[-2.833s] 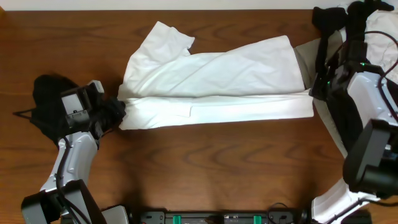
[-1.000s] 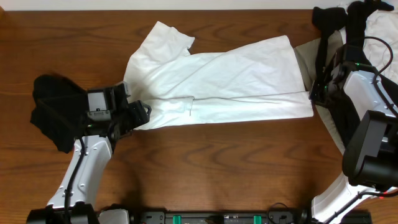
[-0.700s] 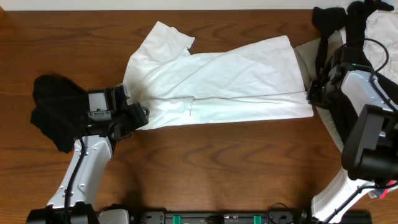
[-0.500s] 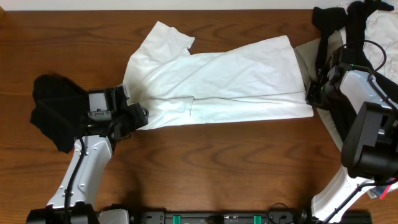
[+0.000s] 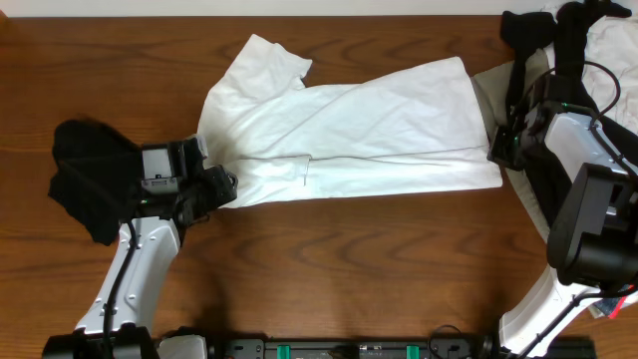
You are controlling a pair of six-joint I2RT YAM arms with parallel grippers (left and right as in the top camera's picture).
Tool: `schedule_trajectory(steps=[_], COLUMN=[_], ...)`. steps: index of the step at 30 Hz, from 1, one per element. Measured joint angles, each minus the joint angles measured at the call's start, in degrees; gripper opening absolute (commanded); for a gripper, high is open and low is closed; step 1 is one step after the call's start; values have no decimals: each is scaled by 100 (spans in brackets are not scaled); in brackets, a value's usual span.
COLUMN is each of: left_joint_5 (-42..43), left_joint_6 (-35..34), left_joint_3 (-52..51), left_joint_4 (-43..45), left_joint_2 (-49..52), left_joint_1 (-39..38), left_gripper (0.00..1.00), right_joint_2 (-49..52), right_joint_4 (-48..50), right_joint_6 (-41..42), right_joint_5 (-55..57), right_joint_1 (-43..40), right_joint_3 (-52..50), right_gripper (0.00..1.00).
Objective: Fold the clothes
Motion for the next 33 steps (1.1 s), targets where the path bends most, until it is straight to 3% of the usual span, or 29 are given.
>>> schedule_trajectory(steps=[15,26,33], left_joint_5=[0,-22,-107], left_joint_6=[0,0,0], left_joint_3=[0,0,0], left_joint_4=[-17,-162,-179], left_joint_2=[0,0,0], left_joint_1=[0,0,0], left_gripper=[41,41,41], right_joint_2=[-7,-7,-7], right_joint_4=[1088,848,916], right_joint_6=[-142,627,772], right_joint_5=[-1228,302,619], right_joint_1=[0,0,0], right_joint_3=[2,2,2], right_gripper=[1,1,7])
